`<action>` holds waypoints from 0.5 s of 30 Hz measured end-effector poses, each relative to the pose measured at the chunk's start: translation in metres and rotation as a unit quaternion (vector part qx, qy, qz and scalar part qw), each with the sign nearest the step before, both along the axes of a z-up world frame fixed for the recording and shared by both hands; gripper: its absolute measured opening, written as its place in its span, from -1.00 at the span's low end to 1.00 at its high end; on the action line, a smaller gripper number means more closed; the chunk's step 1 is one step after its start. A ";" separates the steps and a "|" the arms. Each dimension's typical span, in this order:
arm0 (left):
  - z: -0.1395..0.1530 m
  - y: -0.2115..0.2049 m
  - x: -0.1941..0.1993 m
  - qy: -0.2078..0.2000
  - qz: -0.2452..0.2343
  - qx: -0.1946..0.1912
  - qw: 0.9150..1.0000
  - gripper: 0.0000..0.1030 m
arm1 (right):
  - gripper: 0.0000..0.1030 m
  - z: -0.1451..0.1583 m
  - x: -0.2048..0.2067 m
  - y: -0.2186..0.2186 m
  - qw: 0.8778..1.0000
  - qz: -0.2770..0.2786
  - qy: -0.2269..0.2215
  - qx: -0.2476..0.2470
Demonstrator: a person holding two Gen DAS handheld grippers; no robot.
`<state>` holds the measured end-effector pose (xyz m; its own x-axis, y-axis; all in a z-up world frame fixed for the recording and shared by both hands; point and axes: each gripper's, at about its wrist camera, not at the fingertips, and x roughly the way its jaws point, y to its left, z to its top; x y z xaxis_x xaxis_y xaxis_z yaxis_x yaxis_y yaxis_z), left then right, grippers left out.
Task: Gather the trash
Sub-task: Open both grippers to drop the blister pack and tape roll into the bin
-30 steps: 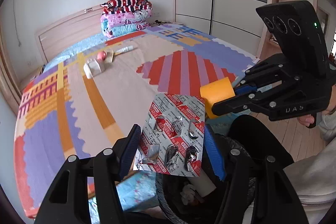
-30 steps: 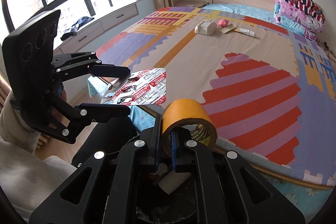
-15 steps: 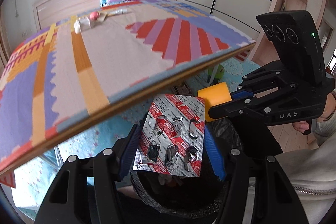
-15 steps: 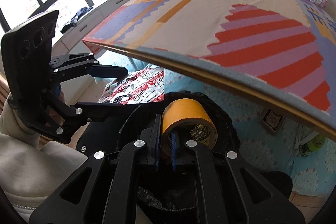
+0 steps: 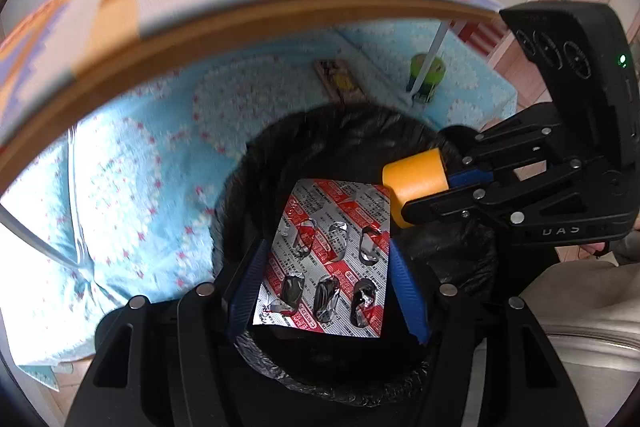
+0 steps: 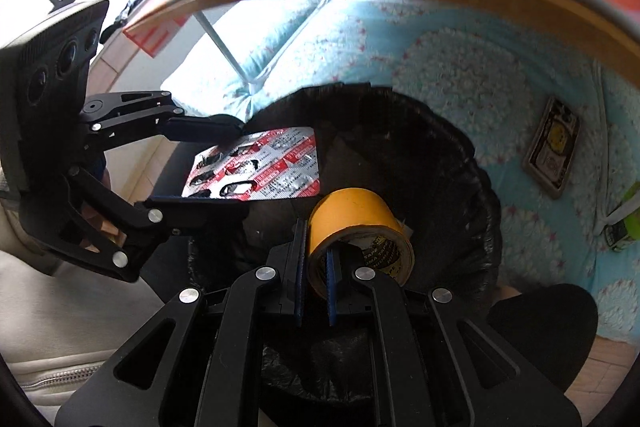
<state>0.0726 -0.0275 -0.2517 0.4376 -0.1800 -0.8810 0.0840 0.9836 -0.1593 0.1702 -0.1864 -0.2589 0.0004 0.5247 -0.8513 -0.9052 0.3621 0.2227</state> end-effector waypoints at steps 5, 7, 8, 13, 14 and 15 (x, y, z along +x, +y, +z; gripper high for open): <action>-0.017 -0.003 0.003 0.028 0.007 0.003 1.000 0.15 | -0.82 -0.015 0.000 0.003 1.000 -0.001 0.012 -0.020; -0.022 -0.004 0.006 0.037 0.015 0.002 0.999 0.15 | -0.82 -0.021 0.000 0.004 0.999 0.001 0.009 -0.031; -0.025 -0.005 0.007 0.041 0.016 0.002 0.999 0.14 | -0.82 -0.024 0.000 0.004 0.999 0.000 0.009 -0.035; -0.035 -0.005 0.011 0.062 0.023 0.008 0.998 0.14 | -0.58 -0.038 0.001 0.008 0.998 0.001 0.018 -0.058; -0.036 -0.005 0.011 0.064 0.024 0.008 0.998 0.14 | -0.55 -0.039 0.001 0.008 0.998 0.001 0.018 -0.061; -0.036 -0.005 0.011 0.064 0.025 0.006 0.998 0.14 | -0.52 -0.040 0.001 0.008 0.998 0.000 0.018 -0.063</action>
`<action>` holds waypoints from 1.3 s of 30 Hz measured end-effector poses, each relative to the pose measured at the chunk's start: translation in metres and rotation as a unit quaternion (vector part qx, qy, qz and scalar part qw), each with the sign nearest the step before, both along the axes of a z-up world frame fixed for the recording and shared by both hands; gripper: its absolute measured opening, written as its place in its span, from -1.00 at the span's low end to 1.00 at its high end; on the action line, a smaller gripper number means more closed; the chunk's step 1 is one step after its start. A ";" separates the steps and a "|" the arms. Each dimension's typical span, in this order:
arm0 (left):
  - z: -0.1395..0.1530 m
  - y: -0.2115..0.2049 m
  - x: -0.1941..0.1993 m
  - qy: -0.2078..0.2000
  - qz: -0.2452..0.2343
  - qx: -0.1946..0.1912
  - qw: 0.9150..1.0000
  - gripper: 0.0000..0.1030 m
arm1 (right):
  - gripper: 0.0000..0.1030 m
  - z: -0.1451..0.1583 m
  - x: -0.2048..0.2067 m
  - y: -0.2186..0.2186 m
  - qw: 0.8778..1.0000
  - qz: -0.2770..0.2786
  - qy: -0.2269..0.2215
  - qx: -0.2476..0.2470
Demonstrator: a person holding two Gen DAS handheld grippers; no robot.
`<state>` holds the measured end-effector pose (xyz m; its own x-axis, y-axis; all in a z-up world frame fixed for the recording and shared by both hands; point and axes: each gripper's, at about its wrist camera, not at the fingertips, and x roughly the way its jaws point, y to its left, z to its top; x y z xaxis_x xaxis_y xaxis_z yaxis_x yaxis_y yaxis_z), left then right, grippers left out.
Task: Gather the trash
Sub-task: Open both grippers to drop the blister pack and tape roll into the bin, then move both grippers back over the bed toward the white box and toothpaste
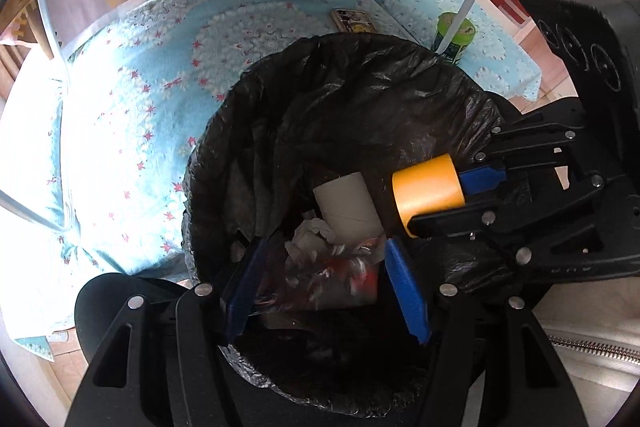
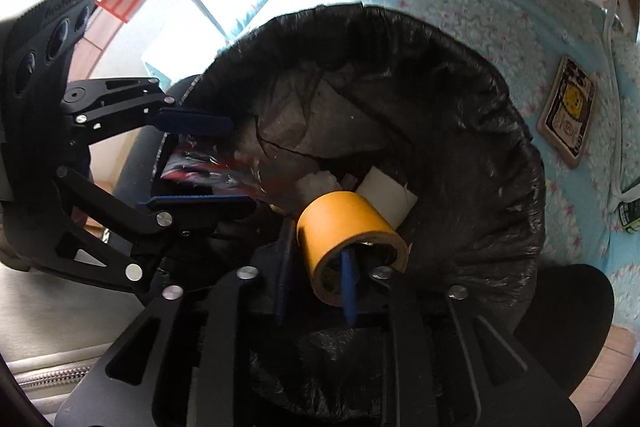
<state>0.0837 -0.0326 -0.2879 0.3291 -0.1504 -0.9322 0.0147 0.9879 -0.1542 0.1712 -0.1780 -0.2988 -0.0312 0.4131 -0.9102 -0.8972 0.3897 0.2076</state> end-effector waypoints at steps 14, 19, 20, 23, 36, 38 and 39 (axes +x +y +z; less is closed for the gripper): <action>0.015 -0.005 -0.004 -0.017 0.002 -0.008 1.000 0.15 | 0.02 -0.003 -0.005 0.002 0.999 0.010 0.005 -0.030; 0.026 -0.003 -0.010 -0.034 0.007 -0.013 0.999 0.15 | 0.03 0.002 -0.008 -0.004 0.999 0.007 0.046 -0.008; 0.028 -0.003 -0.011 -0.037 0.007 -0.014 0.999 0.15 | 0.03 0.003 -0.009 -0.004 0.999 0.003 0.037 -0.013; 0.034 -0.002 -0.013 -0.044 0.008 -0.013 0.999 0.15 | 0.03 0.010 -0.010 -0.006 1.000 -0.002 0.026 -0.009; 0.061 0.007 -0.019 -0.078 0.016 -0.010 0.997 0.15 | 0.03 0.041 -0.006 -0.013 1.000 -0.006 0.002 0.020; 0.071 0.009 -0.020 -0.089 0.017 -0.009 0.996 0.15 | 0.03 0.051 -0.004 -0.014 1.000 -0.007 -0.004 0.028; 0.078 0.010 -0.022 -0.097 0.015 -0.010 0.995 0.15 | 0.03 0.055 -0.003 -0.014 0.999 -0.008 -0.006 0.034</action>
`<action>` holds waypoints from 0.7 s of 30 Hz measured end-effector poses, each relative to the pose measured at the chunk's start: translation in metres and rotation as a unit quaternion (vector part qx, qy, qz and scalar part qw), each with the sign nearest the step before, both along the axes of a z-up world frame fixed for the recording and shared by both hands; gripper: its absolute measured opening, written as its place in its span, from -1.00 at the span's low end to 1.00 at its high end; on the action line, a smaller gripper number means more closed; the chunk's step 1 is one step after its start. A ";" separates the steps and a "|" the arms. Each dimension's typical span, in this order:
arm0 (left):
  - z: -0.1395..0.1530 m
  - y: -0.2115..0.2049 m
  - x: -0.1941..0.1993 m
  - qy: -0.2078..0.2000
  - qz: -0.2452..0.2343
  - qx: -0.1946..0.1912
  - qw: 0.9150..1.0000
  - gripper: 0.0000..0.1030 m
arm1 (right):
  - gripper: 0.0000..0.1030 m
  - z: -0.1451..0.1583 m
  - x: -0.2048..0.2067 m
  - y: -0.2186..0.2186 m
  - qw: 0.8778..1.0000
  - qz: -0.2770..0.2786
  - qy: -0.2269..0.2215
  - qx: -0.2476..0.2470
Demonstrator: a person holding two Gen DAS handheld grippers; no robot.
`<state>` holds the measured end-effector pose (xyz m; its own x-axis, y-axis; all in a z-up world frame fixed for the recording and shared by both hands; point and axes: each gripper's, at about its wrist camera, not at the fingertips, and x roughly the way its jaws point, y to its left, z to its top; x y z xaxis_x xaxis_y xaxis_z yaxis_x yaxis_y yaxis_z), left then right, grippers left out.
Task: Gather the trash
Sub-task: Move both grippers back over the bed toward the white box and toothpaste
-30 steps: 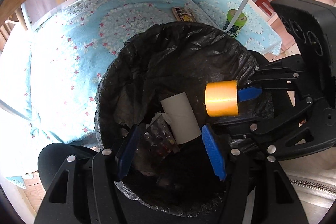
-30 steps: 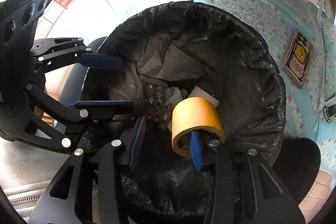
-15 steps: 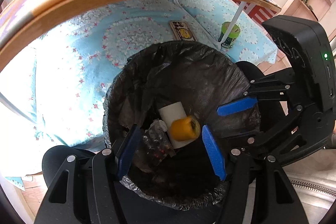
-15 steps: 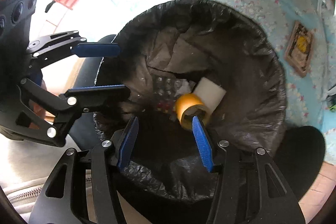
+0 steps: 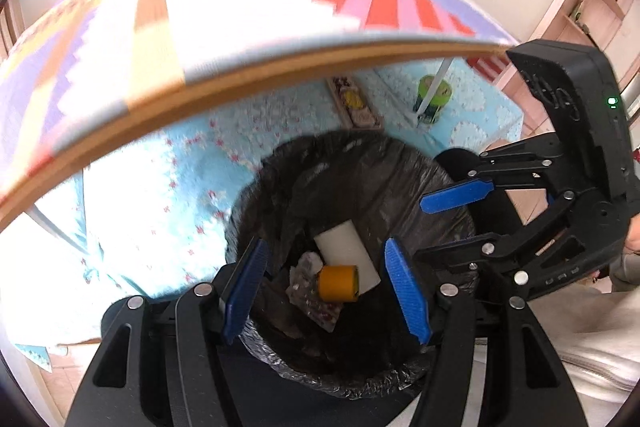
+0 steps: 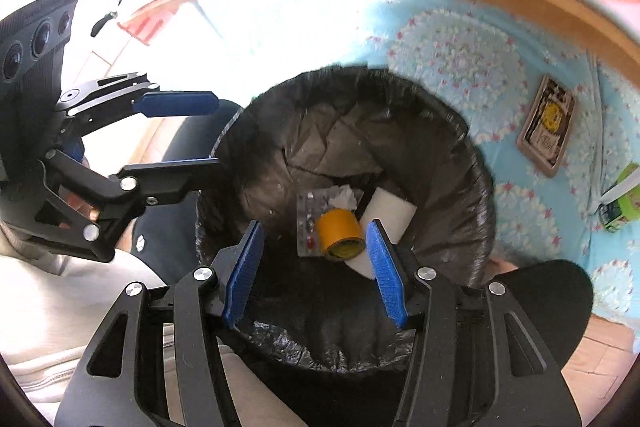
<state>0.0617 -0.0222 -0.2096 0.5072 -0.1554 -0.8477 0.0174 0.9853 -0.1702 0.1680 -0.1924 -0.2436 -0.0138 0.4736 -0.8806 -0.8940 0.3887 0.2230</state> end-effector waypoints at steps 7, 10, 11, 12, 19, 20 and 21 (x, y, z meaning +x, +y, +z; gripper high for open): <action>0.048 0.014 -0.005 -0.057 -0.003 -0.026 0.998 0.15 | 0.03 0.041 0.006 -0.006 0.999 -0.003 -0.030 0.038; 0.067 0.017 -0.006 -0.074 -0.003 -0.030 0.997 0.15 | 0.03 0.059 0.008 -0.007 0.997 -0.006 -0.053 0.053; 0.074 0.018 -0.005 -0.081 -0.004 -0.028 0.996 0.15 | 0.03 0.066 0.009 -0.008 0.997 -0.005 -0.057 0.060; 0.082 0.018 -0.004 -0.091 -0.007 -0.025 0.996 0.15 | 0.03 0.071 0.010 -0.008 0.996 -0.004 -0.062 0.065; 0.111 0.032 0.012 -0.121 0.000 -0.005 0.993 0.15 | 0.03 0.106 0.019 -0.003 0.991 0.002 -0.094 0.096; 0.115 0.035 0.016 -0.125 0.001 -0.001 0.992 0.15 | 0.03 0.111 0.021 -0.002 0.990 0.002 -0.098 0.100; 0.118 0.038 0.019 -0.127 0.003 0.002 0.992 0.15 | 0.03 0.114 0.024 0.000 0.989 0.002 -0.102 0.103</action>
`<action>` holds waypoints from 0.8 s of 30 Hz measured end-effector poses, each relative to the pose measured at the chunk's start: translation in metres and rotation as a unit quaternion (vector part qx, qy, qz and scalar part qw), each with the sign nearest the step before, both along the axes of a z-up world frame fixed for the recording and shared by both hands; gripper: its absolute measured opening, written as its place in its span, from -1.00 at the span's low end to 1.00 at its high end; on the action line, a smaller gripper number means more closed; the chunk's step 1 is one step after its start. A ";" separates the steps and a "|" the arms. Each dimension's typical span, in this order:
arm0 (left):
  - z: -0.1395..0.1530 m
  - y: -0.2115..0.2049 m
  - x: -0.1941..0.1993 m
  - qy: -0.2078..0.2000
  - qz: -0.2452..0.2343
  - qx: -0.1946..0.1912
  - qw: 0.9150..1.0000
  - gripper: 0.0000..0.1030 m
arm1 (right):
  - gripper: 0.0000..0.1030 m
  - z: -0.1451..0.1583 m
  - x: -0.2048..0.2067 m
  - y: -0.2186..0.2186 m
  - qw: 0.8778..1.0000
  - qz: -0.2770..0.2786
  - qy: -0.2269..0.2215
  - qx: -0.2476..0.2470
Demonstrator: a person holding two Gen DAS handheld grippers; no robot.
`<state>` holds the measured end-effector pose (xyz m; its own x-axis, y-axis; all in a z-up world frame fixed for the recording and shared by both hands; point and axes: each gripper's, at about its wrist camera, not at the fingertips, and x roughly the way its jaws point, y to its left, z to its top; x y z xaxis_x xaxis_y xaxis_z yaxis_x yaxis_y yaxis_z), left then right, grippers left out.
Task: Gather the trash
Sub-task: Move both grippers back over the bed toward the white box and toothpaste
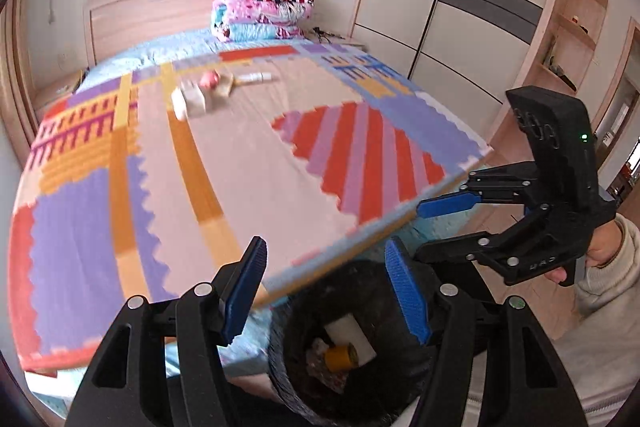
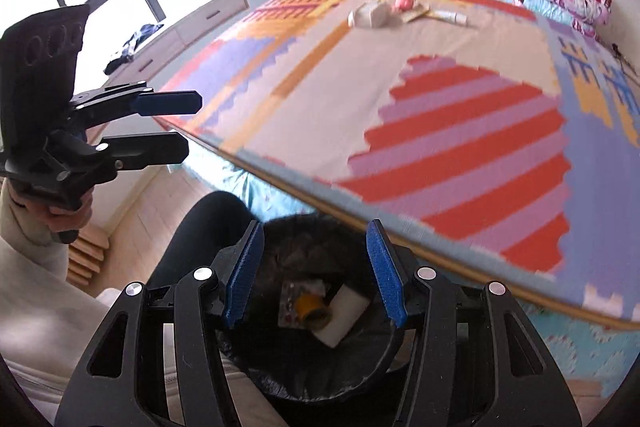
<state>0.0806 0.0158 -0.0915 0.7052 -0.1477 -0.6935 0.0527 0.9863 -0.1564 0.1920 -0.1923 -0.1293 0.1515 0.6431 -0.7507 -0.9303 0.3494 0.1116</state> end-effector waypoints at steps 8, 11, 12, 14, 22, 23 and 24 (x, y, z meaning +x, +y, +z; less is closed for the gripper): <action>0.017 0.025 0.028 -0.010 0.023 0.024 0.999 0.15 | 0.03 0.024 0.030 0.019 0.999 -0.002 -0.031 0.014; 0.019 0.038 0.041 -0.006 0.038 0.024 0.999 0.15 | 0.03 0.032 0.041 0.023 0.999 -0.006 -0.042 0.016; 0.019 0.042 0.045 -0.003 0.042 0.025 0.999 0.15 | 0.03 0.034 0.046 0.025 0.999 -0.007 -0.045 0.018; 0.018 0.050 0.055 0.001 0.049 0.030 0.998 0.15 | 0.03 0.037 0.055 0.028 0.998 -0.010 -0.052 0.020; 0.012 0.081 0.097 0.008 0.078 0.028 0.997 0.15 | 0.03 0.044 0.096 0.052 0.997 -0.027 -0.069 0.024; 0.010 0.085 0.102 0.010 0.082 0.028 0.996 0.15 | 0.03 0.046 0.099 0.054 0.997 -0.030 -0.073 0.025; 0.008 0.089 0.109 0.012 0.086 0.027 0.996 0.15 | 0.03 0.046 0.104 0.057 0.996 -0.033 -0.075 0.025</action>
